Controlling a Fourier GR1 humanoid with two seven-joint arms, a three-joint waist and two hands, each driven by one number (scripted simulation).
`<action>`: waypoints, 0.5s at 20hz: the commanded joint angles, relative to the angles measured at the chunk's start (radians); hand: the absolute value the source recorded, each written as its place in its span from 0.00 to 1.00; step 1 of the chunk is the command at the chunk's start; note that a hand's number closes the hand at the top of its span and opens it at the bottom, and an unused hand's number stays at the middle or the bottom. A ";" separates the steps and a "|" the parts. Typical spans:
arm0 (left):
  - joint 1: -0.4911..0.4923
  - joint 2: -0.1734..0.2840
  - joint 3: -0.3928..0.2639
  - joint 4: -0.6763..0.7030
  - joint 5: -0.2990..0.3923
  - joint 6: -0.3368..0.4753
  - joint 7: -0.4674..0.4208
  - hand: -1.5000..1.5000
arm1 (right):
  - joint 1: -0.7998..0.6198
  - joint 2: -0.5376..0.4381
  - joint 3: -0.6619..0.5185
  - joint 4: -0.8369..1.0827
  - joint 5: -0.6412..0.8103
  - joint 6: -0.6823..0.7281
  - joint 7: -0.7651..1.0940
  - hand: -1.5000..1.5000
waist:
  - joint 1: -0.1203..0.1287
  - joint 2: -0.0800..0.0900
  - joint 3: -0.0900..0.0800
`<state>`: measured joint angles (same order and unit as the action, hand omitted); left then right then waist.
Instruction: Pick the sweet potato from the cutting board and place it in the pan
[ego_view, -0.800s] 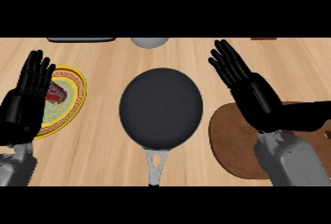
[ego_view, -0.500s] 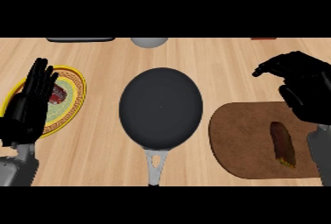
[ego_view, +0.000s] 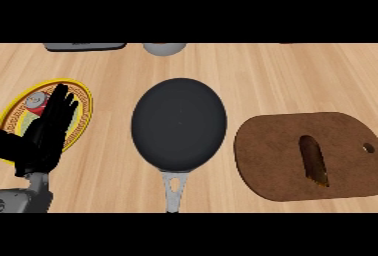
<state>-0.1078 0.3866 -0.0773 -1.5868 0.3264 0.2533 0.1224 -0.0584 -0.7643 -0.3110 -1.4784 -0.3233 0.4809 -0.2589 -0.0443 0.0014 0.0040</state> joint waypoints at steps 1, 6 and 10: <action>-0.023 -0.021 -0.007 0.042 0.003 -0.011 0.007 0.50 | 0.092 -0.106 -0.090 0.134 0.150 0.099 -0.253 0.00 | 0.022 0.004 -0.001; -0.027 -0.041 -0.030 0.008 -0.019 -0.014 0.020 0.50 | 0.016 -0.221 -0.101 0.242 0.275 0.142 -0.412 0.00 | 0.052 0.002 -0.002; -0.076 -0.043 -0.014 0.032 -0.015 -0.020 0.049 0.50 | -0.058 -0.221 0.038 0.092 0.350 0.093 -0.243 0.00 | 0.058 0.003 -0.004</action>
<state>-0.1549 0.3550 -0.0971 -1.5774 0.3123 0.2408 0.1677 -0.0546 -0.9532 -0.3436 -1.3653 -0.0571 0.5597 -0.5159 0.0010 0.0022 0.0010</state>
